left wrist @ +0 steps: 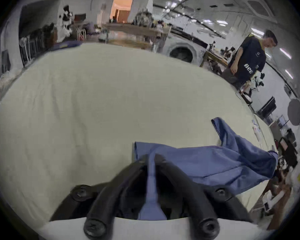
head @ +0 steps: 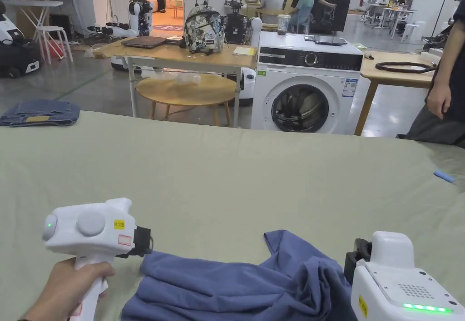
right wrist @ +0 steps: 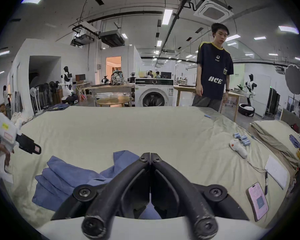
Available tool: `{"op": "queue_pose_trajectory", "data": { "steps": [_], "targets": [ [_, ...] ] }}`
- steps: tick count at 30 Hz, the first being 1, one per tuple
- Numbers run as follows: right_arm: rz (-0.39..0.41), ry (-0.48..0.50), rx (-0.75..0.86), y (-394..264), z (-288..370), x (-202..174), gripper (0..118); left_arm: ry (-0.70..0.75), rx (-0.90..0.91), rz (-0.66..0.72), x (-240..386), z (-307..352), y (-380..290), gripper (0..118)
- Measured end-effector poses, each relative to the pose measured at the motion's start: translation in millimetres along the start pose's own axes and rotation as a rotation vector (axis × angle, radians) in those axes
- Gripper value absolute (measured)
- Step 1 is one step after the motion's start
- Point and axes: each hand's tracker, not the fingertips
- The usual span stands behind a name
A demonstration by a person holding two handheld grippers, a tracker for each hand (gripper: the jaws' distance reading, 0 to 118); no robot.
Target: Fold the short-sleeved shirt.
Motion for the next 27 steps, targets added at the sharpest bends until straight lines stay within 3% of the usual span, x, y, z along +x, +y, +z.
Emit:
{"op": "queue_pose_trajectory", "data": {
  "steps": [2,4,9,13,15,16,19,23,27],
  "targets": [
    [0.005,-0.003,-0.010,-2,-3,2,0,0.016,-0.035,0.002,2,-17,7,46],
    [0.011,-0.009,-0.019,-4,-7,5,0,0.033,-0.072,0.008,4,-32,11,61],
    [0.007,-0.029,-0.049,-11,-16,15,0,0.149,-0.195,-0.004,11,-72,15,65],
    [0.000,-0.046,-0.069,-15,-17,23,0,0.244,-0.150,-0.143,26,-86,12,46],
    [-0.005,-0.055,-0.073,-16,-17,28,0,0.237,-0.137,-0.230,41,-88,5,15],
    [-0.009,-0.057,-0.078,-17,-18,30,0,0.230,-0.129,-0.256,42,-91,3,5],
    [-0.026,-0.065,-0.095,-20,-20,41,0,0.263,-0.115,-0.297,47,-89,-2,0],
    [-0.059,-0.061,-0.124,-11,-21,62,0,0.134,-0.067,-0.195,30,-64,2,0],
    [-0.051,-0.060,-0.283,1,-42,87,0,0.100,0.019,-0.187,30,-19,-5,0]
  ]
}}
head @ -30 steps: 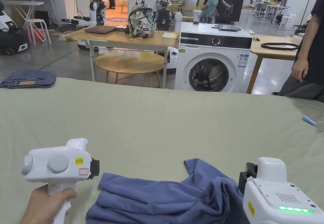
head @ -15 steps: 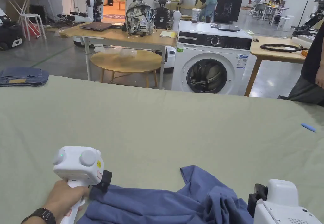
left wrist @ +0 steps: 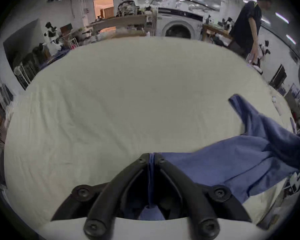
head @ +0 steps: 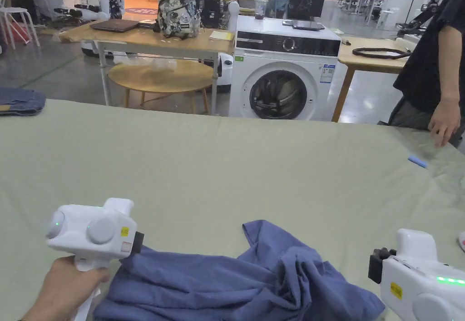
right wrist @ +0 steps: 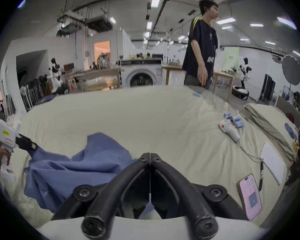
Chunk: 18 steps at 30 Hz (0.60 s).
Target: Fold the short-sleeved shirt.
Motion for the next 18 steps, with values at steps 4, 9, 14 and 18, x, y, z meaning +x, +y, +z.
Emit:
{"op": "queue_pose_trajectory", "data": {
  "steps": [4,9,14,18],
  "targets": [
    [-0.017,-0.008,-0.147,2,-34,17,67,0.018,0.069,0.001,3,39,-9,0],
    [-0.033,0.044,-0.370,-17,-81,18,78,0.006,0.097,0.033,1,59,-22,0],
    [-0.060,0.100,-0.461,-46,-96,5,9,0.031,0.095,0.016,4,62,-35,0],
    [-0.049,0.088,-0.367,-47,-79,4,6,0.032,0.093,0.023,2,64,-42,0]
  ]
}}
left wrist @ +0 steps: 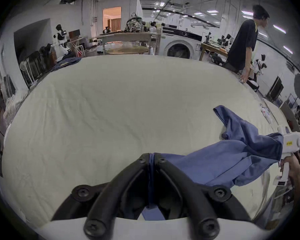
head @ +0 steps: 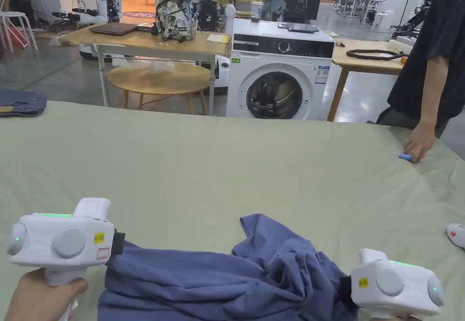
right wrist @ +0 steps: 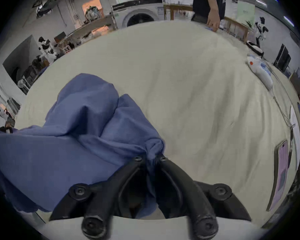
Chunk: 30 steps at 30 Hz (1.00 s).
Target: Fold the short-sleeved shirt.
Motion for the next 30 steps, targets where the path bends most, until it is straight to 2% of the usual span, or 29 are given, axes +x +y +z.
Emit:
{"op": "queue_pose_trajectory", "data": {
  "steps": [5,9,15,23,30],
  "targets": [
    [0.021,0.005,0.194,10,49,0,5,-0.004,0.057,0.032,-7,19,8,0],
    [0.068,-0.054,0.371,35,102,-7,5,0.007,0.126,0.034,-15,49,29,0],
    [0.079,-0.084,0.541,78,170,-12,5,0.068,0.243,0.033,-40,99,69,0],
    [0.083,-0.146,0.644,142,215,-16,5,0.167,0.348,0.104,-97,152,127,0],
    [0.063,-0.136,0.711,194,242,-26,5,0.222,0.398,0.102,-116,173,174,0]
  ]
}}
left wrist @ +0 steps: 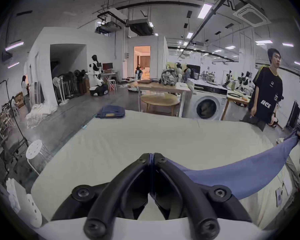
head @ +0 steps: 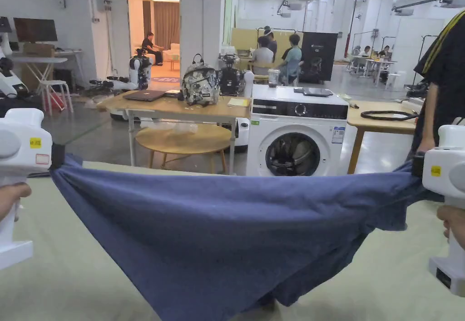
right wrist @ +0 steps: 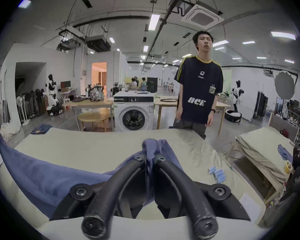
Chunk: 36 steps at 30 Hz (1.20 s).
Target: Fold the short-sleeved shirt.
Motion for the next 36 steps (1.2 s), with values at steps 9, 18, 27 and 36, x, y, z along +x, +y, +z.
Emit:
{"op": "queue_pose_trajectory", "data": {
  "steps": [9,18,27,36],
  "targets": [
    [-0.005,-0.002,0.045,56,-28,-3,5,0.036,0.069,-0.009,2,-11,59,0],
    [0.014,-0.004,0.086,62,-45,-11,5,0.048,0.086,-0.014,8,-29,69,0],
    [0.054,0.000,-0.005,-9,-44,-10,5,0.030,-0.002,-0.031,5,-43,-6,0],
    [0.083,-0.001,-0.114,-117,8,5,5,-0.014,-0.072,-0.014,-9,-7,-119,0]
  ]
}}
